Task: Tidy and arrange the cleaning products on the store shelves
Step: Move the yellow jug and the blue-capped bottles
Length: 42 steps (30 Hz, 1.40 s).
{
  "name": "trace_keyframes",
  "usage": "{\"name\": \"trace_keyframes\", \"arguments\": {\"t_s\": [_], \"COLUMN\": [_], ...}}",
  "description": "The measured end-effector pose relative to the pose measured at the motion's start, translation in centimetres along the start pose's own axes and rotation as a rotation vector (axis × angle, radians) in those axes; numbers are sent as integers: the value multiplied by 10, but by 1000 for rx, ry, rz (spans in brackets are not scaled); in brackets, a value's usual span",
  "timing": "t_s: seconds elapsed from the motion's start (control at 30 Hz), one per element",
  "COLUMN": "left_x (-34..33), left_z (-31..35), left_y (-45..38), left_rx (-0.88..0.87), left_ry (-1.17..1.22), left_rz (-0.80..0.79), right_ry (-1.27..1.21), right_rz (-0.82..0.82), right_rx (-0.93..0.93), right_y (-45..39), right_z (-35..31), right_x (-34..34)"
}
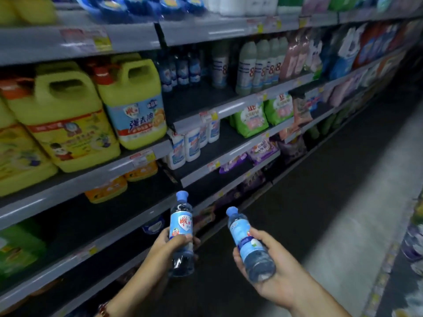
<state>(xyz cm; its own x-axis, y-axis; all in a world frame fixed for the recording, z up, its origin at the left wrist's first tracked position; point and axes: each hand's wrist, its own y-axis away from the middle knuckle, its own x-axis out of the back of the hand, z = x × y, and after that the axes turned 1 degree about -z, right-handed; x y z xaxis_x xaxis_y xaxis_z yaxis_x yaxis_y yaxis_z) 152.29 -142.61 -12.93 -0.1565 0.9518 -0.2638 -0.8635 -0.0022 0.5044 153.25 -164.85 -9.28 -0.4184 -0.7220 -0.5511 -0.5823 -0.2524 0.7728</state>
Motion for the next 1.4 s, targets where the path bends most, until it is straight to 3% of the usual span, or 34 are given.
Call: {"name": "trace_keyframes", "arguments": {"t_s": [0.2, 0.4, 0.57, 0.7, 0.83, 0.93, 1.1, 1.4], "left_x": [19, 36, 36, 23, 4, -8, -36, -89], "left_z": [54, 82, 98, 107, 114, 115, 111, 111], "left_y": [-37, -58, -68, -74, -84, -91, -104, -129], "left_rx": [75, 75, -63, -172, -235, -264, -346, -373], "left_ry": [128, 212, 274, 353, 387, 412, 418, 410], "left_rz": [49, 151, 275, 338, 433, 509, 605, 670], "right_ry": [143, 245, 257, 301, 664, 915, 1135, 1162], "right_rz": [-137, -306, -448, -525, -435, -579, -751, -821], "right_rx": [-63, 86, 207, 447, 826, 960, 904, 921], "right_y": [-45, -85, -120, -153, -196, -219, -235, -223], "right_z": [-21, -67, -120, -157, -180, -183, -181, -190], "right_x": [-70, -134, -201, -249, -282, -298, -309, -291]}}
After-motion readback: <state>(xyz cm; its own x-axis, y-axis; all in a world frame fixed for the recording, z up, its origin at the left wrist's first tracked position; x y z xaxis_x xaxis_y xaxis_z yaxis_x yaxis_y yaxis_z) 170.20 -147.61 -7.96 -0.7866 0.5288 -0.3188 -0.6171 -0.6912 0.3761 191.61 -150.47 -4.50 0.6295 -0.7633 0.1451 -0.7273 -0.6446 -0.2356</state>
